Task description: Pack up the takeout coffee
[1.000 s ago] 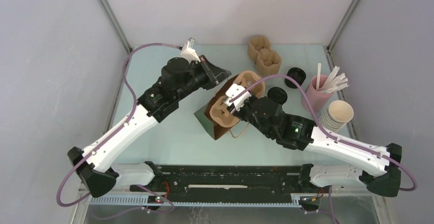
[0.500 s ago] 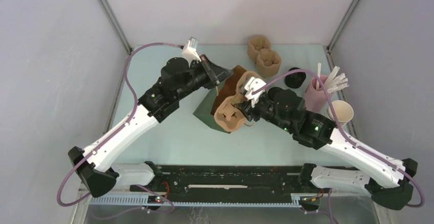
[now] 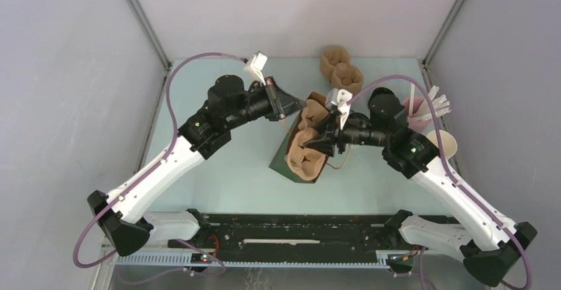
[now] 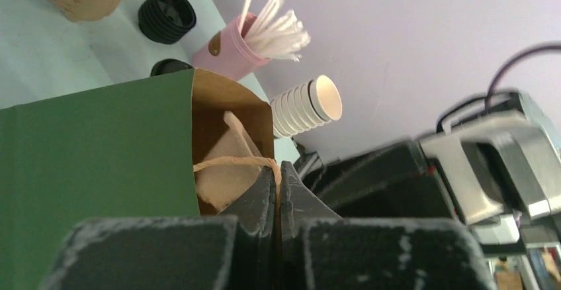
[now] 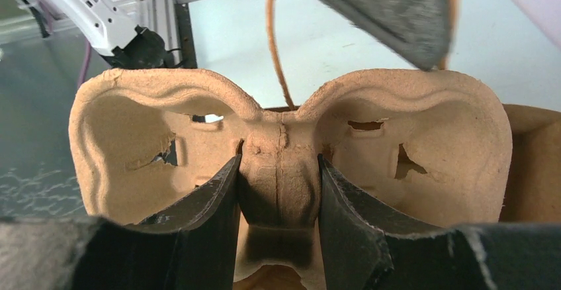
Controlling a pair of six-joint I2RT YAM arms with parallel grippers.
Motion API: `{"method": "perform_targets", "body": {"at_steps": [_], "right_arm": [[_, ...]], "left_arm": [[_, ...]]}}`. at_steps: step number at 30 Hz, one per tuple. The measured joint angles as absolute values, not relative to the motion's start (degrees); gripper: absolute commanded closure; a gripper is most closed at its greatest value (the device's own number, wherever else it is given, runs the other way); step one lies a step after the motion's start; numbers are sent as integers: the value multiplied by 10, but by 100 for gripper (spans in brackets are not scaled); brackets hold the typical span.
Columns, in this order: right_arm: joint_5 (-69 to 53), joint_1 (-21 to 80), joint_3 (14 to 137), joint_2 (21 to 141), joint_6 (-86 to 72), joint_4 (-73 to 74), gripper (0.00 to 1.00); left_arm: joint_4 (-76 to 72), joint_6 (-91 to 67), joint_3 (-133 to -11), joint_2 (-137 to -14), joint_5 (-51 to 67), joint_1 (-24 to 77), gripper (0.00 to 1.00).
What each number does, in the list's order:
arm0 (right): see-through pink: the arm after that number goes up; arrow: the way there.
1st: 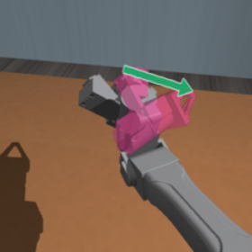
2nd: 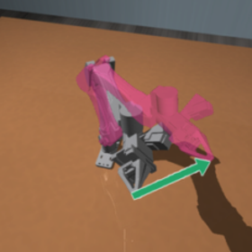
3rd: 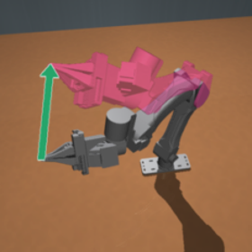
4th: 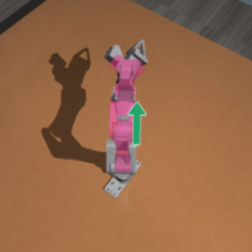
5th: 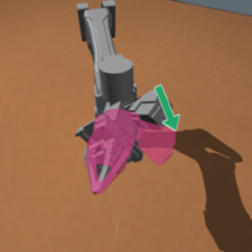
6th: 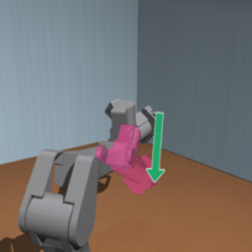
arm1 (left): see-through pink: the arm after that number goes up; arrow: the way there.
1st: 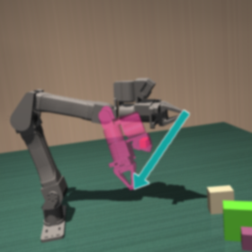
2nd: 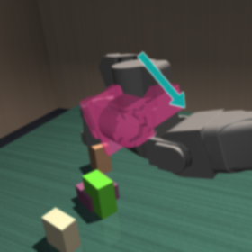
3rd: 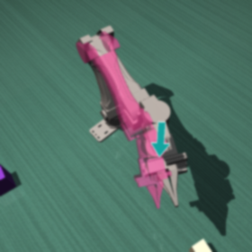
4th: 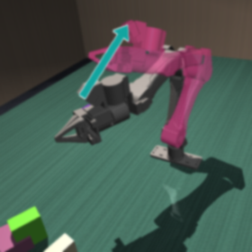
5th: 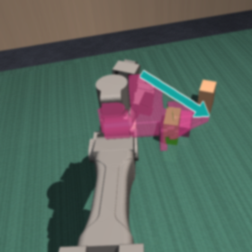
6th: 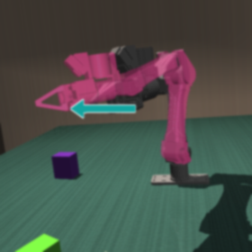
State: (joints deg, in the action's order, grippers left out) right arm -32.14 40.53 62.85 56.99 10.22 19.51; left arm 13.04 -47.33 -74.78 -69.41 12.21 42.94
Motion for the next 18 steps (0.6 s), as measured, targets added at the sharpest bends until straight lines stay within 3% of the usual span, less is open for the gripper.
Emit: {"method": "perform_targets", "body": {"at_steps": [4,9,18], "right_arm": [[-433,332,628,573,77,195,58],[-466,313,628,560,74,211,57],[-324,383,632,550,102,264,58]], "left_arm": [[139,-440,-748,-694,158,429,100],[170,-399,-749,-694,188,429,100],[182,-391,-749,-694,219,429,100]]}}
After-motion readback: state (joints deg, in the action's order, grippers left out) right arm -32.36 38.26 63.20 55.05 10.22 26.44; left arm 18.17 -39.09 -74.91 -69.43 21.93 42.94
